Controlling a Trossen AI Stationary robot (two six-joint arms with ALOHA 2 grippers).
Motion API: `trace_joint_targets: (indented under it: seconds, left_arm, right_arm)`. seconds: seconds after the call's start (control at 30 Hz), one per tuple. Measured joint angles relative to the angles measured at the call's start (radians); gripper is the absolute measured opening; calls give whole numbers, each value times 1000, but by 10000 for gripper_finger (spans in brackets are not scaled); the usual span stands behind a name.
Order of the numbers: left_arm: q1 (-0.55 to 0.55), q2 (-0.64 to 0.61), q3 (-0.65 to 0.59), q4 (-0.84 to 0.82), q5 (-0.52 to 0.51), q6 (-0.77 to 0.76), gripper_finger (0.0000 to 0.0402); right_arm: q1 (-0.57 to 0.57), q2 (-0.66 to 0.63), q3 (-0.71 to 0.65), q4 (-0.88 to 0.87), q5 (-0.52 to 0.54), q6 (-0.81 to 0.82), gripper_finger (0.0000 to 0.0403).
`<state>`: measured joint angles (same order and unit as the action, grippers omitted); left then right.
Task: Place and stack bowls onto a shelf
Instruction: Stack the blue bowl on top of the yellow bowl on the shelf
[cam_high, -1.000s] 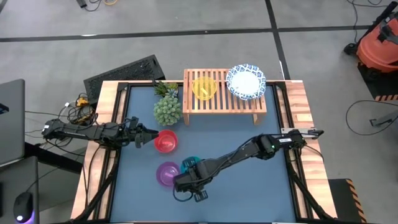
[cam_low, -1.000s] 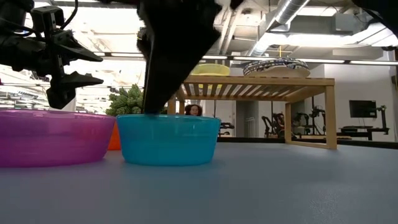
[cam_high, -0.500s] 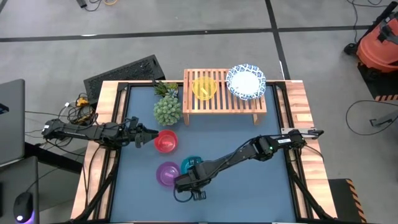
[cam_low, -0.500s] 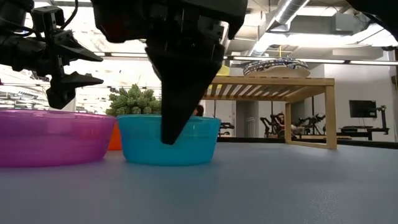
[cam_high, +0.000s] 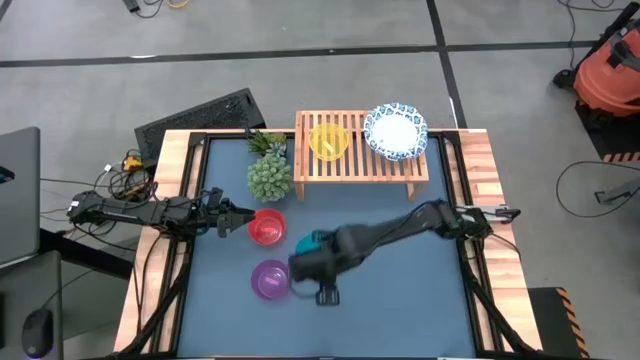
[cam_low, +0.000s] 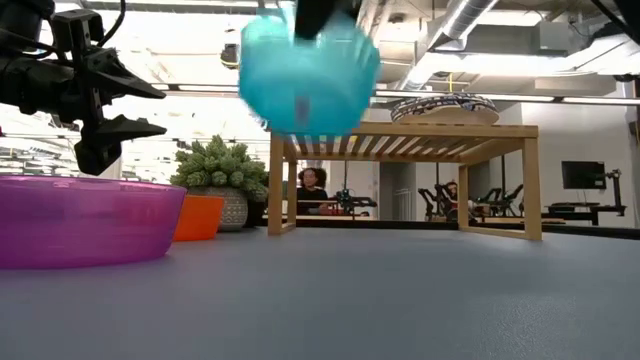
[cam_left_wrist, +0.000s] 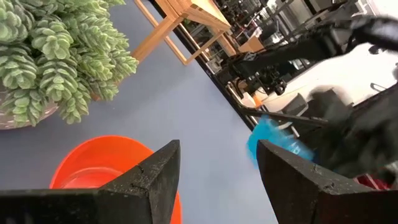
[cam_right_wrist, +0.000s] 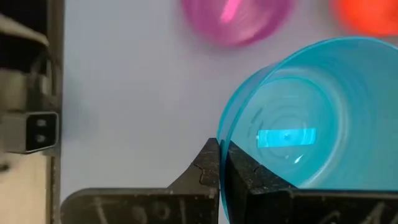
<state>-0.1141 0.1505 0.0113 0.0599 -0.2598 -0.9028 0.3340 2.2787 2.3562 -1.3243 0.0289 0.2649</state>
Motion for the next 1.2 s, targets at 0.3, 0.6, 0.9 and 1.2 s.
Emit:
trace_joint_targets:
  seconds: [0.3,0.6,0.9,1.2]
  left_arm:
    - [0,0,0,0,-1,8,197]
    - [0,0,0,-1,2,8,197]
    - [0,0,0,-4,35,4,197]
    - [0,0,0,-4,35,2,197]
  right_arm:
    - [-161,-276,1,102,189,-81,23]
    - [-413,-318,1,112,301,-214,23]
    - [-558,-264,-1,73,212,-266,23]
    - [-572,-261,-19,21,178,-298,23]
